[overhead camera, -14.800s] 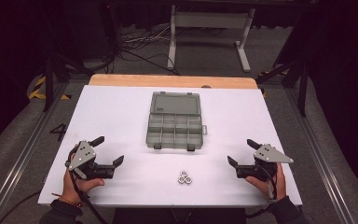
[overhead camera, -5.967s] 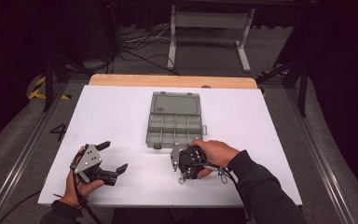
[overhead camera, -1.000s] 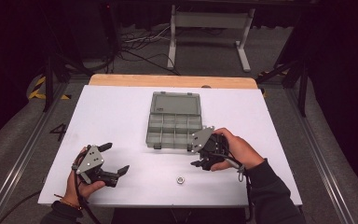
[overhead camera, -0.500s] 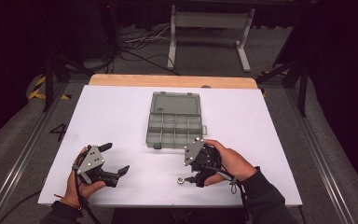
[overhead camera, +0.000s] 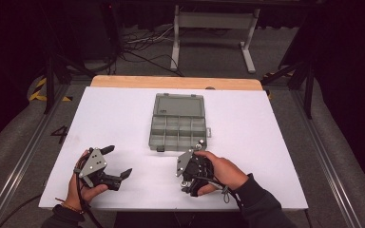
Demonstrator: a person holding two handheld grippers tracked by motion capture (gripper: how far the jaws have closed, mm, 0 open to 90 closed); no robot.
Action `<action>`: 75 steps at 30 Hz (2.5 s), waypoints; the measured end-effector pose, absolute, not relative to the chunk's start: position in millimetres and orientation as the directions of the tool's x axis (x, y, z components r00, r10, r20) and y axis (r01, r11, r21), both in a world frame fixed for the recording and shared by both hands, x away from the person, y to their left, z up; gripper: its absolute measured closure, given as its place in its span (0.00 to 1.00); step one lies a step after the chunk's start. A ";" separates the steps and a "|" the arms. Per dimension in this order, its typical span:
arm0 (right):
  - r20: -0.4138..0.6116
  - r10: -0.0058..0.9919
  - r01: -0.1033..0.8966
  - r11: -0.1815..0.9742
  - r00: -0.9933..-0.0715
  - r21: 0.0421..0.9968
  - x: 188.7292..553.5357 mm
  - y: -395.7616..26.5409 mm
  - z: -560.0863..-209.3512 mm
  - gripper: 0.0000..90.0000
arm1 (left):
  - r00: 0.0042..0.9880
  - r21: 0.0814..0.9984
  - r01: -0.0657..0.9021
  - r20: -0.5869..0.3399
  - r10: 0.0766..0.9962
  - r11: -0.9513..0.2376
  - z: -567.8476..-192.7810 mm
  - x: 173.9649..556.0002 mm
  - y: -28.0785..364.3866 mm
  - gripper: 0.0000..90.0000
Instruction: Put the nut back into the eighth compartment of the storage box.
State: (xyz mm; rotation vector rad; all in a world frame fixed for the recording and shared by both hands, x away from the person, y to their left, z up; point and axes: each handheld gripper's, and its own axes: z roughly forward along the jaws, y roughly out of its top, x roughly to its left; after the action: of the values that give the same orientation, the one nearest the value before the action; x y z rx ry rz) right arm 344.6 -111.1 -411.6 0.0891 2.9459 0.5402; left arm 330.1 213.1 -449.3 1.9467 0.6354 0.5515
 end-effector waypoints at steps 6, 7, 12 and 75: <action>-0.084 0.076 0.045 0.946 -0.994 0.320 346.3 -105.0 -422.4 0.47 | 0.762 0.900 0.199 0.106 0.639 -0.387 -449.2 330.1 213.6 0.02; -0.084 0.076 0.045 0.946 -0.994 0.320 346.3 -105.0 -422.4 0.47 | 0.762 0.900 0.199 0.106 0.639 -0.387 -449.2 330.1 213.6 0.02; -0.051 0.115 0.093 0.943 -0.992 0.320 349.2 -105.1 -424.1 0.60 | 0.764 0.899 0.199 0.107 0.636 -0.391 -449.5 330.4 213.6 0.02; -0.079 0.165 0.116 0.895 -0.983 0.430 372.5 -136.4 -382.8 0.78 | 0.742 0.913 0.178 0.120 0.660 -0.367 -446.4 325.4 215.9 0.03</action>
State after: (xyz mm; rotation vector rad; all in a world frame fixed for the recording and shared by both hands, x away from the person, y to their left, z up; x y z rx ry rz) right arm 372.5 -136.4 -382.8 0.2194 2.9470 0.6585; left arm 325.4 215.9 -446.4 1.9149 0.6421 0.5876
